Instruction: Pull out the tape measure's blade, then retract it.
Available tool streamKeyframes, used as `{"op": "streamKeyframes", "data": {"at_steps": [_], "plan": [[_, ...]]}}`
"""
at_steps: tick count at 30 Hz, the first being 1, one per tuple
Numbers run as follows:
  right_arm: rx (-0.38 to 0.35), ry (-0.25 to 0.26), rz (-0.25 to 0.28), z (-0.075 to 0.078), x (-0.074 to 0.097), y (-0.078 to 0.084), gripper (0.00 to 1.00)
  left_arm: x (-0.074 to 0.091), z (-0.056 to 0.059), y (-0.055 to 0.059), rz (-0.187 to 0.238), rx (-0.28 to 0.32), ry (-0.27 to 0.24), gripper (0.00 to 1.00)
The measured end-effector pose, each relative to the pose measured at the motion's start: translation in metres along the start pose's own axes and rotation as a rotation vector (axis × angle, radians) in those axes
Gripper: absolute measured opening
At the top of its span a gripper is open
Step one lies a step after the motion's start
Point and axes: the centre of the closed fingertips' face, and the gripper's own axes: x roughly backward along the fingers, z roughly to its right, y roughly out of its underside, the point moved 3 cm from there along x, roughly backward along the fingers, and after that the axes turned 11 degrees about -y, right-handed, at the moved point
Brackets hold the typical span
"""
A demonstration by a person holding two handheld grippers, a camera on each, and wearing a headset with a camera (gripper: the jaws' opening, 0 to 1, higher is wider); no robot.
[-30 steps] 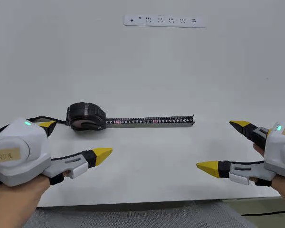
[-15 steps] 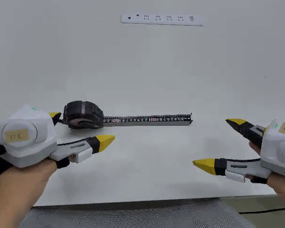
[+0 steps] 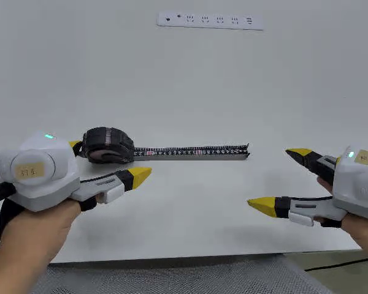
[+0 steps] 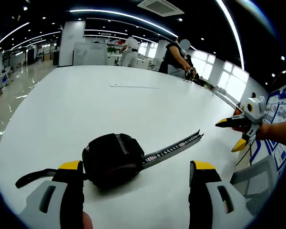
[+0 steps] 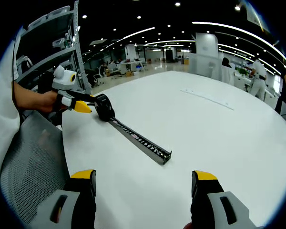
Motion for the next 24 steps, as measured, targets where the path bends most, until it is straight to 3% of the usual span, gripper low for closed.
{"op": "streamKeyframes", "data": {"at_steps": [8,15,24], "plan": [[0.055,-0.06,-0.066,0.013,-0.005,-0.002,0.7,-0.008,0.004,0.0,0.017,0.014,-0.107,0.9],[0.097,-0.082,-0.106,0.027,-0.009,-0.003,0.64,-0.011,-0.001,-0.002,0.039,0.029,-0.153,0.83],[0.151,-0.122,-0.175,0.037,-0.022,0.0,0.58,-0.018,-0.004,-0.003,0.028,0.067,-0.201,0.8]]}}
